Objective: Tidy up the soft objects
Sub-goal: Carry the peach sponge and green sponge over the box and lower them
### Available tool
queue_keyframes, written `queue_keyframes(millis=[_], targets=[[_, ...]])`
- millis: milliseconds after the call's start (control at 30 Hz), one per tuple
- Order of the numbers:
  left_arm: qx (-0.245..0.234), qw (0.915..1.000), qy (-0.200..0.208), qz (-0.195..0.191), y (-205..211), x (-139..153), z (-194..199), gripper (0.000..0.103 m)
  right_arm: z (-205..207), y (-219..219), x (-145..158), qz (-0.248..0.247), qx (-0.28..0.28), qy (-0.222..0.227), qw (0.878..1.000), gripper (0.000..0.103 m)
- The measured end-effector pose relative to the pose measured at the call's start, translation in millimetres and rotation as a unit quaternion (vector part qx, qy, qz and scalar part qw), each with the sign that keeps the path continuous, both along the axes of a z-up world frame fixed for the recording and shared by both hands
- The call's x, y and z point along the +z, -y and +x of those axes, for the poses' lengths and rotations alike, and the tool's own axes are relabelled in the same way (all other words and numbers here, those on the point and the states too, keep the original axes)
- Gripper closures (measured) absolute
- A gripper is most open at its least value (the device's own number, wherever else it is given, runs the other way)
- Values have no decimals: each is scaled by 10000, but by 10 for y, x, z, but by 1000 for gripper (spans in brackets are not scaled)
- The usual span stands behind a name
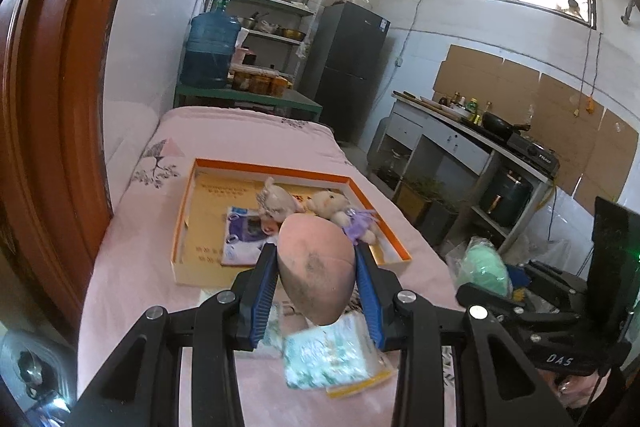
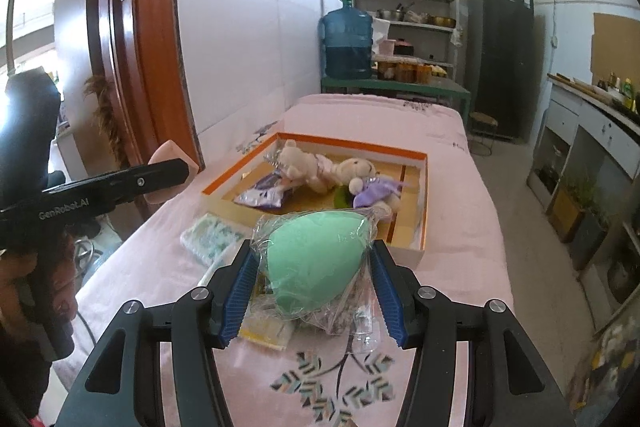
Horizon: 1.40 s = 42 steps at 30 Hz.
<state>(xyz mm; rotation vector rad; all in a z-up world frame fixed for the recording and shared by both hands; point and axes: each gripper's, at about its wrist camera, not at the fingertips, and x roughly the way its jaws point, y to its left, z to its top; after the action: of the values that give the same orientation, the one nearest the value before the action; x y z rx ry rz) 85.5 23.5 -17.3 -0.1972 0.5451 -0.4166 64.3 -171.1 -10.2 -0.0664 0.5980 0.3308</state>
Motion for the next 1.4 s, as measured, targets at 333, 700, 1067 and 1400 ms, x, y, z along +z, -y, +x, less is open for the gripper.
queue_keyframes(millis=[333,700,1067,1400], targets=[[112,9999,33,101,-49,56,317,64,246,59,131,142,-134,162,9997,46],[215,9993,84,307,-12,107,534,64,514,103,211,255,-138,160,9995,46],[390,9982,-54,456,-95,35,816,64,842,151,217,353,-166,35,9992,46],[551,9967,-283,517,-206,-147,1079,64,1269,133,32,357,-186,-303,9987,46]])
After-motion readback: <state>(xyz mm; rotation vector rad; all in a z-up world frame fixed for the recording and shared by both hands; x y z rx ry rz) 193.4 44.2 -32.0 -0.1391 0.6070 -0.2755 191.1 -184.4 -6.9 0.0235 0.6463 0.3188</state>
